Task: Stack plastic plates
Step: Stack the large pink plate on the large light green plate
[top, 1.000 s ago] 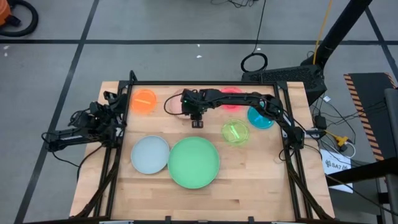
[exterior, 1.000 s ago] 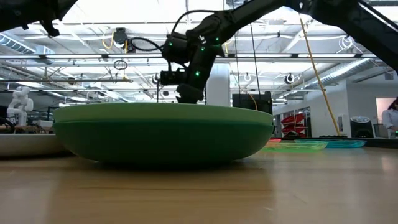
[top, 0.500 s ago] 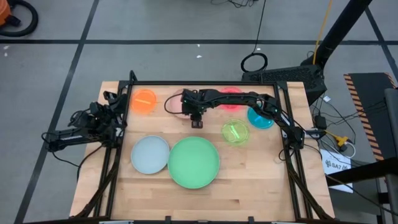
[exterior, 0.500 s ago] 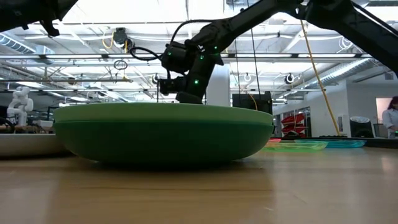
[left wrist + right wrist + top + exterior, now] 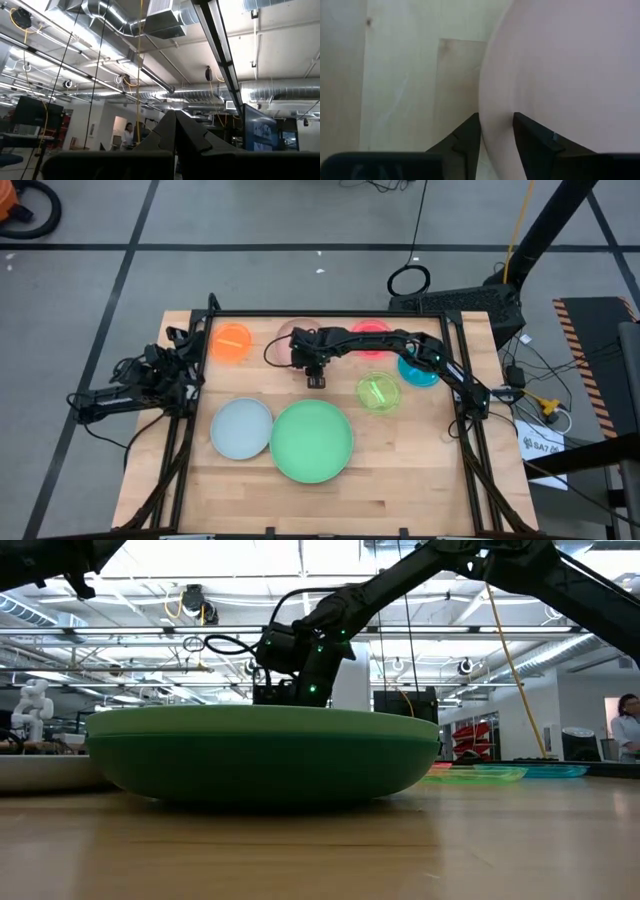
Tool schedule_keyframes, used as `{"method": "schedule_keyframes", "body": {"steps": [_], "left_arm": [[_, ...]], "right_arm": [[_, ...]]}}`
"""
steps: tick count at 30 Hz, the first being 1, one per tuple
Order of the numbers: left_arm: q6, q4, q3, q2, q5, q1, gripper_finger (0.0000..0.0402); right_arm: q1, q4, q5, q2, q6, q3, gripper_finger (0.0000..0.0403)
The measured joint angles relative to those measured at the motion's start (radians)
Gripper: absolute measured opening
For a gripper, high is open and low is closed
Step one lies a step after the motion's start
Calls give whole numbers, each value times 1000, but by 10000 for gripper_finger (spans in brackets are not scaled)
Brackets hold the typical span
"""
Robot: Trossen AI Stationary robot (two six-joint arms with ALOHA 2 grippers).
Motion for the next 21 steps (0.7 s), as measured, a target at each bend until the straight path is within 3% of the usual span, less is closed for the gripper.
{"method": "schedule_keyframes", "body": {"steps": [9, 21], "left_arm": [[1, 0, 0, 0, -3, 0, 5], [0, 1, 0, 0, -4, 0, 5]], "right_arm": [[1, 21, 7, -2, -43, 2, 14], [60, -39, 103, -93, -117, -2, 4]]}}
